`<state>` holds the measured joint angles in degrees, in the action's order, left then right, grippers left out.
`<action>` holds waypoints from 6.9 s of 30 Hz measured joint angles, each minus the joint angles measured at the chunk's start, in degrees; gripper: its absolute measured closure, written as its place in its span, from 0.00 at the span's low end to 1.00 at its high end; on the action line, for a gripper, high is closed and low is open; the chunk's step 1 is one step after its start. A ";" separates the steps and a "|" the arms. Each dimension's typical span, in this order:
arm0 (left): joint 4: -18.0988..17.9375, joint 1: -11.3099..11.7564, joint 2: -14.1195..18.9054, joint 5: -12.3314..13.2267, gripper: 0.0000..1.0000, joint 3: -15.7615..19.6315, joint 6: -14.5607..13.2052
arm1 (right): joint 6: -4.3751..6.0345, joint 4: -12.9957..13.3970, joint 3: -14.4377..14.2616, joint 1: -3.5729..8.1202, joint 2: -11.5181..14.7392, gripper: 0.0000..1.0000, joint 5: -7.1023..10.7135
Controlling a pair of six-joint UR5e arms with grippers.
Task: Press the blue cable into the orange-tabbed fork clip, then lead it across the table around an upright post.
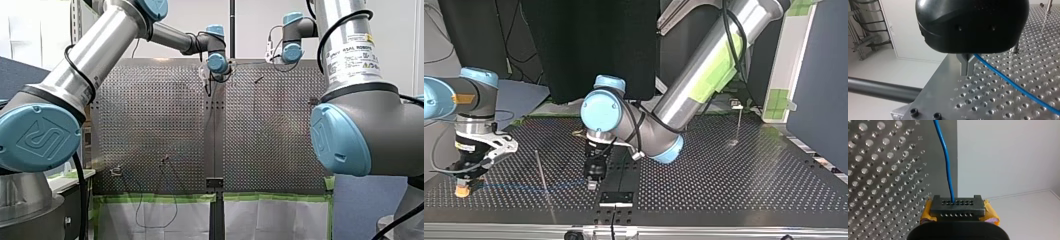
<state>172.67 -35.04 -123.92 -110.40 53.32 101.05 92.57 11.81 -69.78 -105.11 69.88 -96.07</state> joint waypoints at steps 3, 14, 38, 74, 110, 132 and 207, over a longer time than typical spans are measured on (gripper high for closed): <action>-0.06 -0.10 -0.11 0.49 1.00 -0.07 0.17 | 0.00 -0.05 -0.02 0.60 -0.06 1.00 0.29; -0.13 -0.21 -1.98 1.53 1.00 -0.09 0.35 | 0.02 -0.06 -0.73 2.80 -0.49 1.00 1.05; -1.33 -0.34 -5.91 3.15 1.00 0.46 0.05 | 0.61 0.65 -1.27 5.99 -7.62 1.00 6.97; -2.32 0.27 -7.95 1.75 0.05 0.70 -1.32 | 1.37 13.06 -13.20 3.83 -11.70 1.00 11.44; -1.07 -0.55 -12.03 -0.14 0.00 0.32 8.65 | 0.30 18.86 -17.99 2.63 -17.75 1.00 8.81; -0.93 -1.22 -12.08 -1.45 0.00 0.24 8.04 | 0.18 25.47 -20.62 4.00 -26.00 1.00 7.31; 3.19 -2.38 -11.38 -5.30 0.00 0.18 14.88 | 5.53 31.24 -17.78 14.04 -40.74 1.00 6.83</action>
<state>175.86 -37.43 -135.29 -115.70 53.50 115.93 98.10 43.04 -87.55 -91.07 29.14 -89.24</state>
